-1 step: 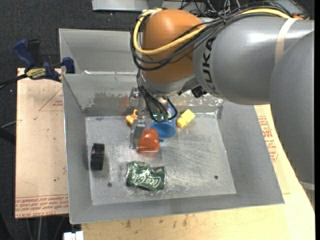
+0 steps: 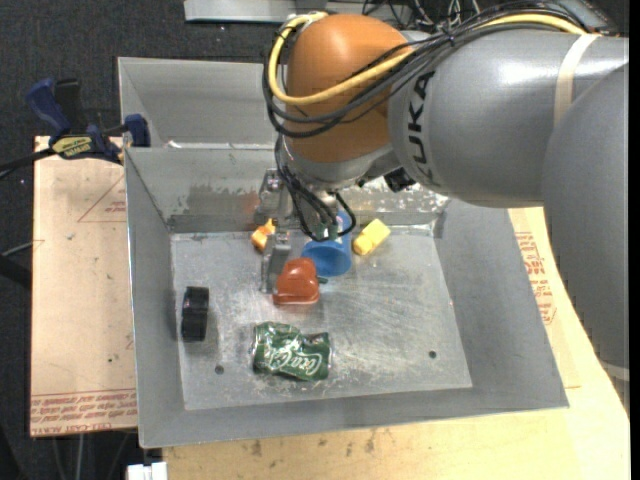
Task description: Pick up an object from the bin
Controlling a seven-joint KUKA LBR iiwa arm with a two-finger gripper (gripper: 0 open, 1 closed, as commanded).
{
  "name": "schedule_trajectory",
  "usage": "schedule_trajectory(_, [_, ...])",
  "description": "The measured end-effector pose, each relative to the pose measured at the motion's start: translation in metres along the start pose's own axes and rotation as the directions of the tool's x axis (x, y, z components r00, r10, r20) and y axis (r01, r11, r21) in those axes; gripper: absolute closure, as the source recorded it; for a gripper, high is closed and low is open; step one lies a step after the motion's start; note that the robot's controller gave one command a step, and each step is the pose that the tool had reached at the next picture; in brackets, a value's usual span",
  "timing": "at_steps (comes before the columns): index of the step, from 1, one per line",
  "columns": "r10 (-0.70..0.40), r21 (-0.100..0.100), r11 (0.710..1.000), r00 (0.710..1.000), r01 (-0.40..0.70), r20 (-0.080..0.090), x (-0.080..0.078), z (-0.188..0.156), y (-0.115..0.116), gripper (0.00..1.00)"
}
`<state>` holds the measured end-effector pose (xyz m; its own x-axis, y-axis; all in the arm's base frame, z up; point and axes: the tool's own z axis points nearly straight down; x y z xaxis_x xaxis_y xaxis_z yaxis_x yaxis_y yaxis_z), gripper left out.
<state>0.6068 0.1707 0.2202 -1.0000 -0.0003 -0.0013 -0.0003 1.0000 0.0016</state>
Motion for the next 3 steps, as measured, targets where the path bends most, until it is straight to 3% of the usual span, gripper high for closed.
schedule_trajectory(1, [-0.03,0.0,1.0,1.0,0.03,0.003,0.02,0.082,-0.046,0.0])
schedule_trajectory(2, [-0.03,0.001,1.0,1.0,0.03,-0.002,0.022,0.097,-0.061,0.0])
schedule_trajectory(3, [-0.038,0.001,0.999,0.999,0.038,0.002,0.013,0.097,-0.082,0.0])
